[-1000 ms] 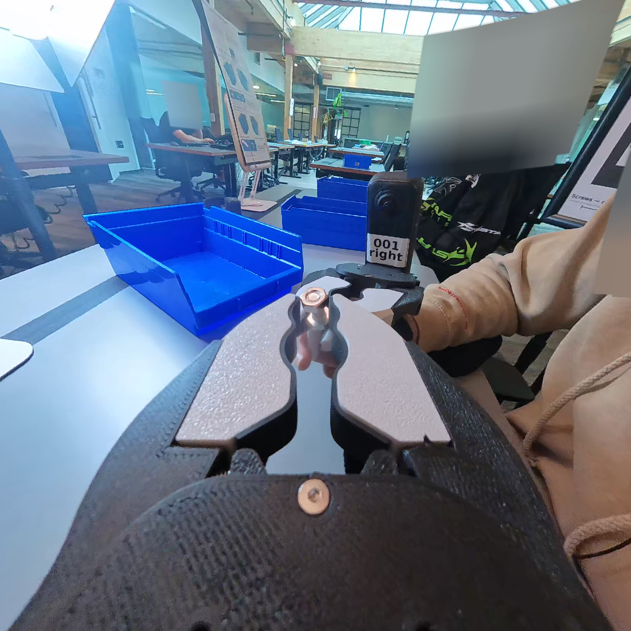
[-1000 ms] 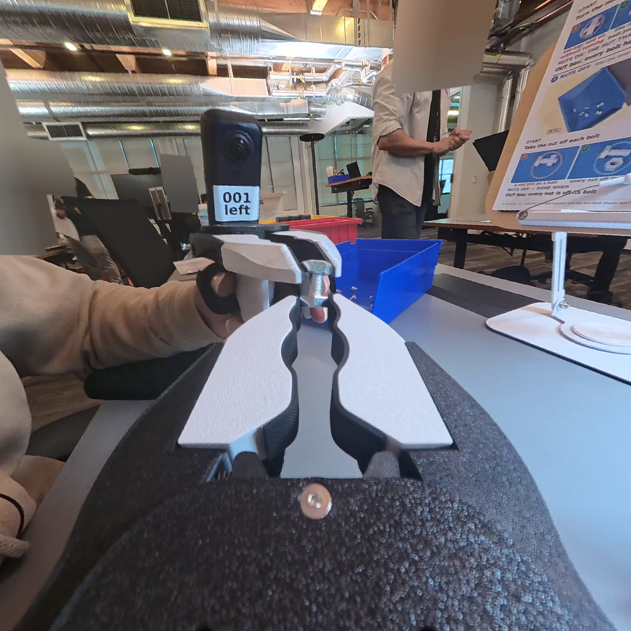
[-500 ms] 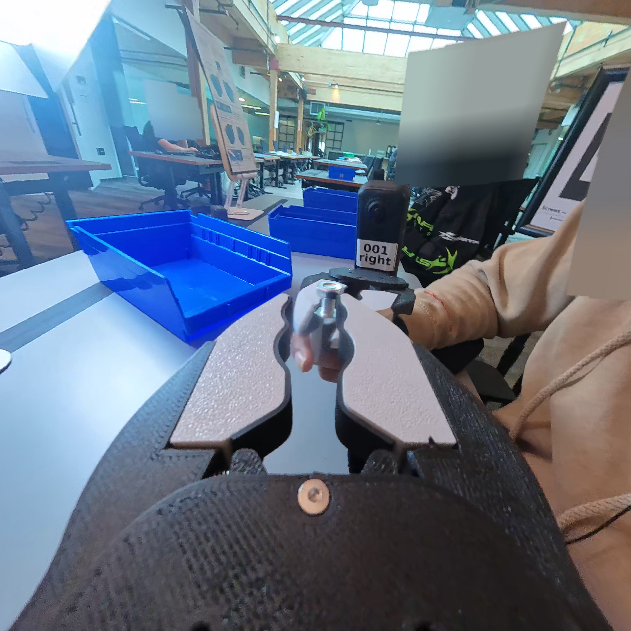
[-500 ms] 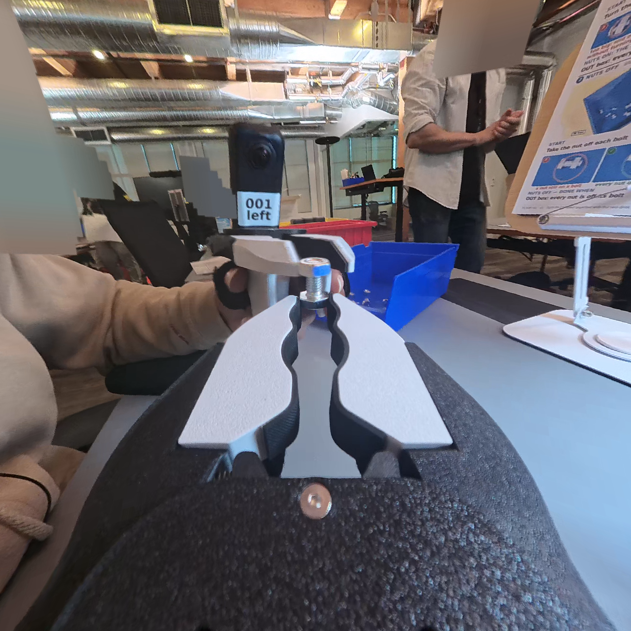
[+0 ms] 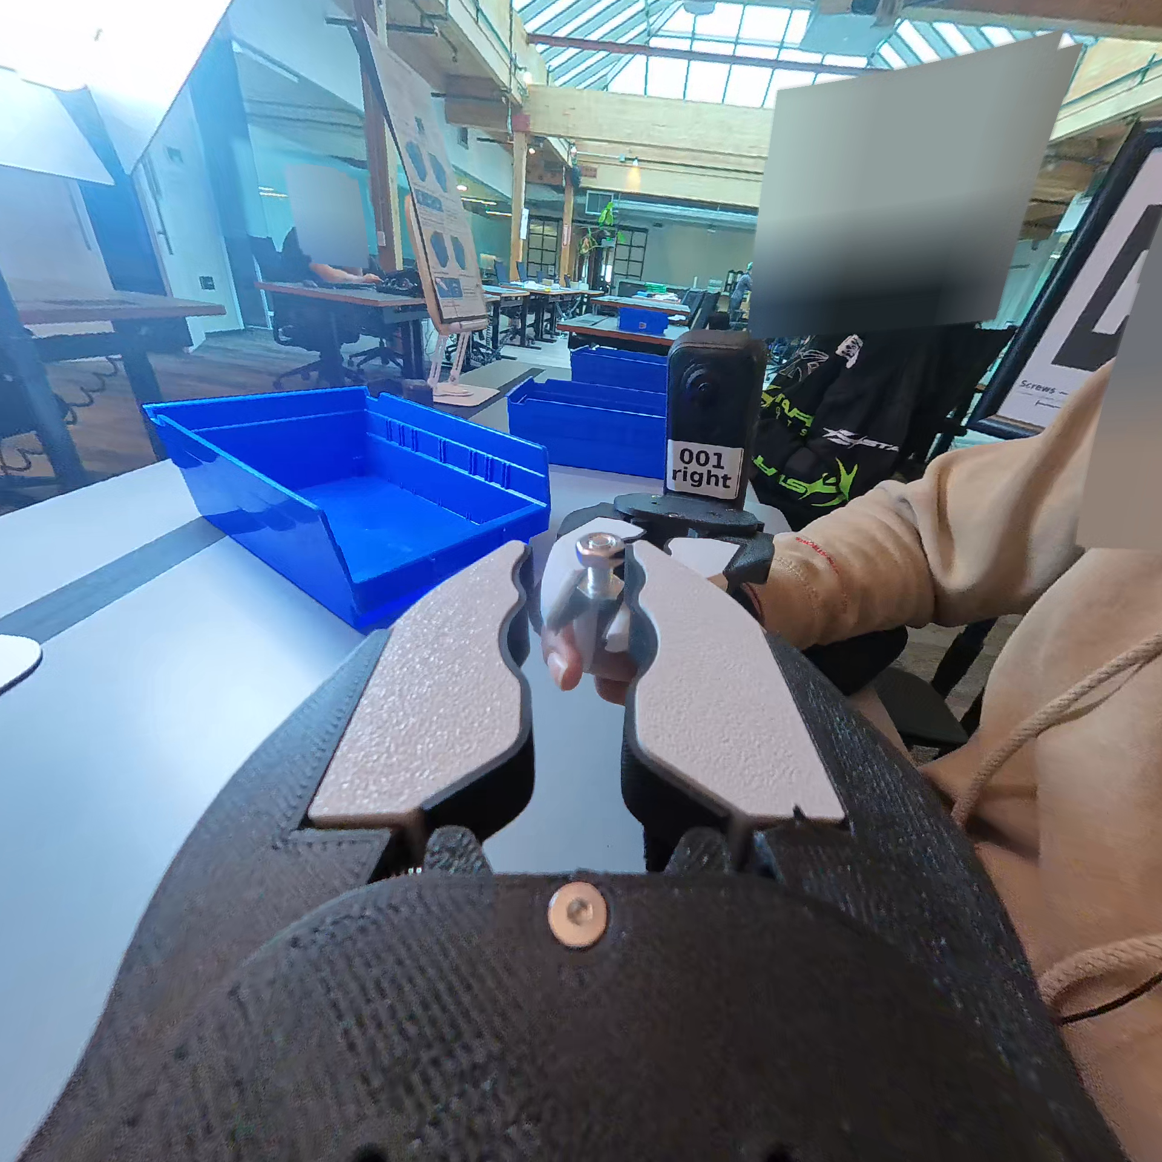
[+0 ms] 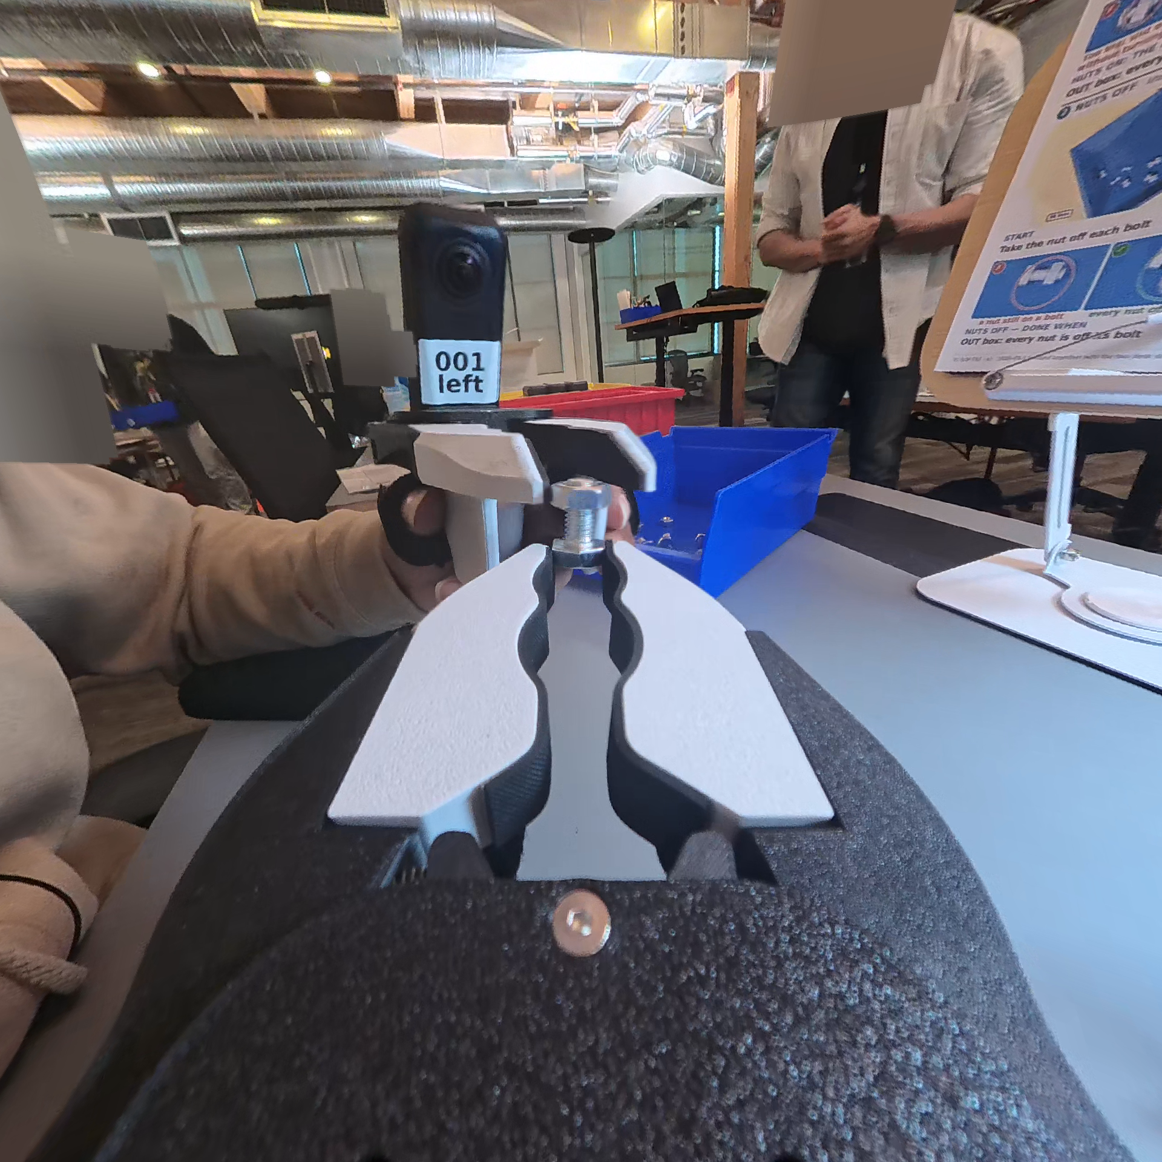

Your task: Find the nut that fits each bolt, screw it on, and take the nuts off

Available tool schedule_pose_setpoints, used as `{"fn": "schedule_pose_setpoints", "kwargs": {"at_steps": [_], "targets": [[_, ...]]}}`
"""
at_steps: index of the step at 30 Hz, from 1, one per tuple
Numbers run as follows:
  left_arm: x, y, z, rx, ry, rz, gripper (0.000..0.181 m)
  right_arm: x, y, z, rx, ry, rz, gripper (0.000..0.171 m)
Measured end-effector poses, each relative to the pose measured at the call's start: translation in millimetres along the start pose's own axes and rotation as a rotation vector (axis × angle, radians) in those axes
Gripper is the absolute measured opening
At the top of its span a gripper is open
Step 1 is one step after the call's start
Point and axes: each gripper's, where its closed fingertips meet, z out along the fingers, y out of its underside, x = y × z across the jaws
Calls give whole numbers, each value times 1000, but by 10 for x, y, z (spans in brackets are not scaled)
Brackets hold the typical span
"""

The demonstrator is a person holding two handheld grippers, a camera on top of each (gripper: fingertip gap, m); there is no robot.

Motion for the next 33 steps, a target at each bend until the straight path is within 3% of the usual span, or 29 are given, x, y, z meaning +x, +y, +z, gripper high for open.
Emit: {"fn": "schedule_pose_setpoints", "kwargs": {"at_steps": [2, 9, 12, 13, 14, 15, 21, 25, 26, 33], "targets": [[-94, -18, -47, 11, -61, 34, 5, 19, -49, -29, 27, -4, 10, 14], [46, 0, 13, 2, 6, 40, 29, 17, -22, -11, 10, 6, -3, 14], [4, 32, 24, -22, -28, 60, 28, 5, -31, -11, 12, 5, -9, 14], [-20, 19, 5, -18, -31, 38, 23, 16, -50, -23, 23, 3, 2, 14], [-124, 6, -32, -10, -85, 26, 6, 18, -78, -39, 37, -6, 13, 14], [-201, -5, -68, 2, -116, 29, 6, 17, -100, -49, 44, -10, 14, 14], [28, -33, 6, 12, -5, 28, 29, 26, -24, -14, 6, 11, -10, 14], [-45, 14, -8, -24, -43, 46, 23, 26, -29, -14, 12, 11, 1, 14], [-159, -3, -50, -15, -101, 34, 7, 35, -56, -29, 26, 4, 19, 14], [-76, -18, -48, -13, -53, 41, 18, 60, -20, -19, 7, 20, 14, 14]]}}
